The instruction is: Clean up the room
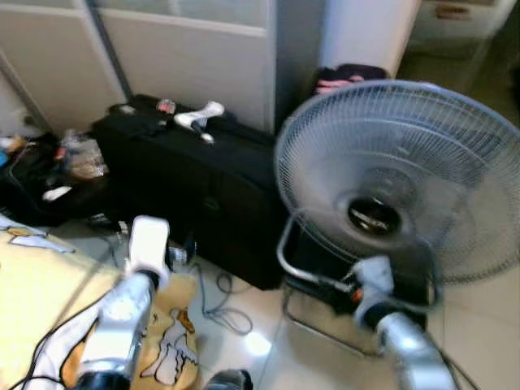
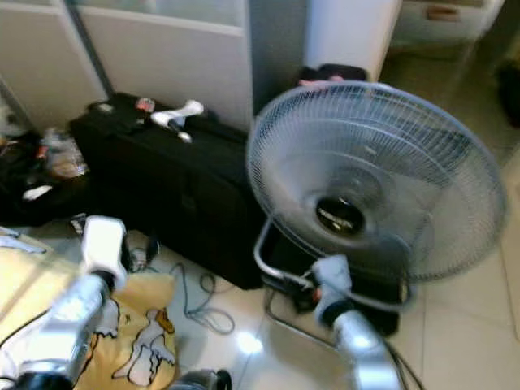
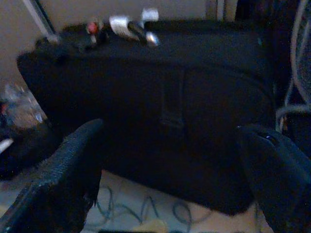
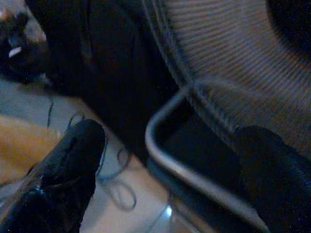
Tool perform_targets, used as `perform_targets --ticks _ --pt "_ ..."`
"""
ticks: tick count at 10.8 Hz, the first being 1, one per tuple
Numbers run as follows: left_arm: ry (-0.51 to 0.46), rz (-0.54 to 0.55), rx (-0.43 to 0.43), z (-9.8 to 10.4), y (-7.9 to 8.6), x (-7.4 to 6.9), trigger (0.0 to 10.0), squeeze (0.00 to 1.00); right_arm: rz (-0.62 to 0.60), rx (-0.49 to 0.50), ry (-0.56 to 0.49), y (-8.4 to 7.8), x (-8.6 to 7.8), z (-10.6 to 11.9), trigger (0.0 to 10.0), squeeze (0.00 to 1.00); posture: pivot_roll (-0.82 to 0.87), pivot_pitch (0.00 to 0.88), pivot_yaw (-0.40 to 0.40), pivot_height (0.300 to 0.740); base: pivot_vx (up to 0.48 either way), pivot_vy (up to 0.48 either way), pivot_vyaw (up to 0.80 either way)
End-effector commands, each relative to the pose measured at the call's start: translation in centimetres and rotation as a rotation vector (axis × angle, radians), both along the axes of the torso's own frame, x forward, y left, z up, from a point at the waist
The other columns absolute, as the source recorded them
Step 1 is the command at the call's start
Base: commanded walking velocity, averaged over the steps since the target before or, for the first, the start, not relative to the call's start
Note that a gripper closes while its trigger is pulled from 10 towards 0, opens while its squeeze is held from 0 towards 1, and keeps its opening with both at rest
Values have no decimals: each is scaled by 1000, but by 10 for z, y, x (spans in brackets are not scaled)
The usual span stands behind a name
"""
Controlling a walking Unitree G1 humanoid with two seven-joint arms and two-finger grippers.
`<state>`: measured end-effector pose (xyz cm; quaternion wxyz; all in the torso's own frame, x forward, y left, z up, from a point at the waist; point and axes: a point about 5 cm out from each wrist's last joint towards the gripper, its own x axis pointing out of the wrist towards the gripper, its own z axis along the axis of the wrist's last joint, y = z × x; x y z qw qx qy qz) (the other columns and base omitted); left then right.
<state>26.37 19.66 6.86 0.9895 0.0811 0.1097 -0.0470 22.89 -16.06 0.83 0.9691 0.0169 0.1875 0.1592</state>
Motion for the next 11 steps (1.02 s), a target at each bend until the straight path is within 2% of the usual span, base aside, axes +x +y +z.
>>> perform_targets --ticks 1,2,3,4,5,6,8,9,10,11 --pt "25 1 3 1 -2 -5 10000 0 -10 -5 27 5 -5 -3 10000 1000 54 0 87 740 0 0 800" --pt "5 11 -14 12 -7 -8 10000 0 -17 -9 17 6 -6 1 10000 1000 54 0 90 740 0 0 800" --pt "-38 12 -11 32 -14 -11 10000 0 0 22 -15 10 -7 20 10000 1000 56 0 84 740 0 0 800" --pt "-33 14 -5 35 -14 -13 10000 0 17 27 -13 12 -9 24 10000 1000 56 0 84 740 0 0 800" --pt "-8 30 -7 36 -13 -17 10000 0 22 27 -17 14 -10 29 10000 1000 62 0 78 740 0 0 800" --pt "50 65 -18 26 -8 -26 10000 0 -1 21 -46 14 -9 35 10000 1000 60 0 73 740 0 0 800" --pt "163 54 -49 8 -12 -42 10000 0 41 -1 -50 19 -11 42 10000 1000 56 0 59 740 0 0 800" --pt "149 48 -54 10 -17 -42 10000 0 29 -12 -52 19 -11 45 10000 1000 63 0 41 740 0 0 800" --pt "95 79 -60 19 -18 -37 10000 0 -44 -33 -72 10 -9 51 10000 1000 69 0 33 740 0 0 800" --pt "40 108 -30 27 -16 -33 10000 0 -160 -65 -92 -2 -7 57 10000 1000 64 0 26 740 0 0 800"
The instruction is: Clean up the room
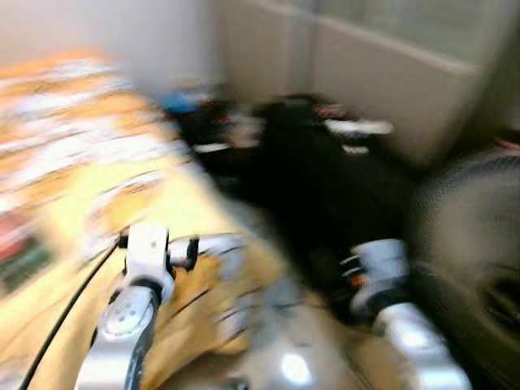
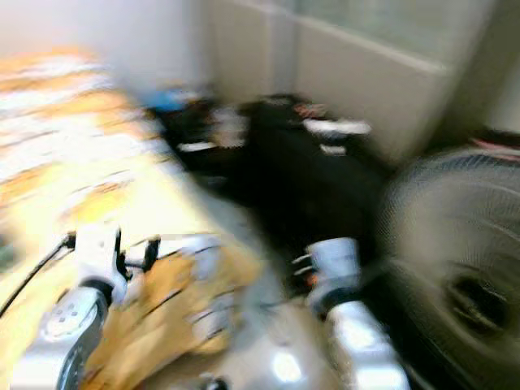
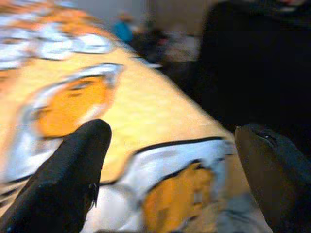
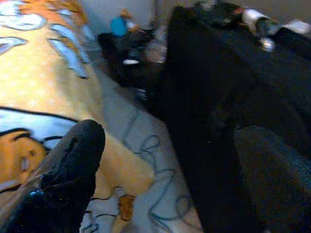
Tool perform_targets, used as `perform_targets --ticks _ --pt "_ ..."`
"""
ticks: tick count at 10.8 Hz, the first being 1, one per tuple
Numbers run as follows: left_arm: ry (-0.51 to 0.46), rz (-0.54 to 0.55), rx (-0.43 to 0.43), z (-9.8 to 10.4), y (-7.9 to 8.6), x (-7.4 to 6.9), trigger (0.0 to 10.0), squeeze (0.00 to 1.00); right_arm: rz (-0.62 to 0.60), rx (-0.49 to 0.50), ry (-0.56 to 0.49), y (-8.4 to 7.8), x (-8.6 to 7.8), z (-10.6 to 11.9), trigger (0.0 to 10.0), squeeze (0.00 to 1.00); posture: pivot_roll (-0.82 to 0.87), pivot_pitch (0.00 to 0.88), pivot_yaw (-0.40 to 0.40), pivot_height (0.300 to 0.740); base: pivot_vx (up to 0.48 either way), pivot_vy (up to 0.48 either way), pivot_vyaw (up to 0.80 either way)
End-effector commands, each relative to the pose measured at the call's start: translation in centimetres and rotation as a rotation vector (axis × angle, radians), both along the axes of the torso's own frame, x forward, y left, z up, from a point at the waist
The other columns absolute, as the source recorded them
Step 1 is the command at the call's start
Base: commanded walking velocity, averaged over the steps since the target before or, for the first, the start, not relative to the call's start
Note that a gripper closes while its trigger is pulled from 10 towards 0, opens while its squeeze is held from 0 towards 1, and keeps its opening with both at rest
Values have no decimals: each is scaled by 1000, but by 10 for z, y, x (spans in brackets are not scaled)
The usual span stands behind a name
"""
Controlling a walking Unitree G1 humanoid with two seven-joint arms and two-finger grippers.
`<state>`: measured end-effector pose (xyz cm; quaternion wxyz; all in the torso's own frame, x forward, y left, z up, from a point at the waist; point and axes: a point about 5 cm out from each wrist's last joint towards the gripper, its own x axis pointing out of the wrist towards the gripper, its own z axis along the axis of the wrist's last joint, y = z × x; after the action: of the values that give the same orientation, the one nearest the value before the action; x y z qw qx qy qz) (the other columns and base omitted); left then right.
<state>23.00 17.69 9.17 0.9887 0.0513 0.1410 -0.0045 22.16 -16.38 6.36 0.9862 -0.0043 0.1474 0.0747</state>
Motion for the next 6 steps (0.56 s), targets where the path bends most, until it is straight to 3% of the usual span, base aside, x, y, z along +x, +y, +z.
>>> perform_targets --ticks 1,2,4,6 --pt "-21 25 42 4 5 1 10000 0 -46 -9 -13 -4 0 5 10000 1000 53 0 26 740 0 0 800" --pt "-16 -21 52 8 -1 5 10000 0 -106 -6 -39 -11 2 15 10000 1000 23 0 35 740 0 0 800" --pt "-38 -28 118 13 2 12 10000 0 -161 4 -34 -5 8 16 10000 1000 65 0 18 740 0 0 800" --pt "-38 32 102 16 11 12 10000 0 -167 -37 8 4 9 7 10000 1000 71 0 35 740 0 142 0"
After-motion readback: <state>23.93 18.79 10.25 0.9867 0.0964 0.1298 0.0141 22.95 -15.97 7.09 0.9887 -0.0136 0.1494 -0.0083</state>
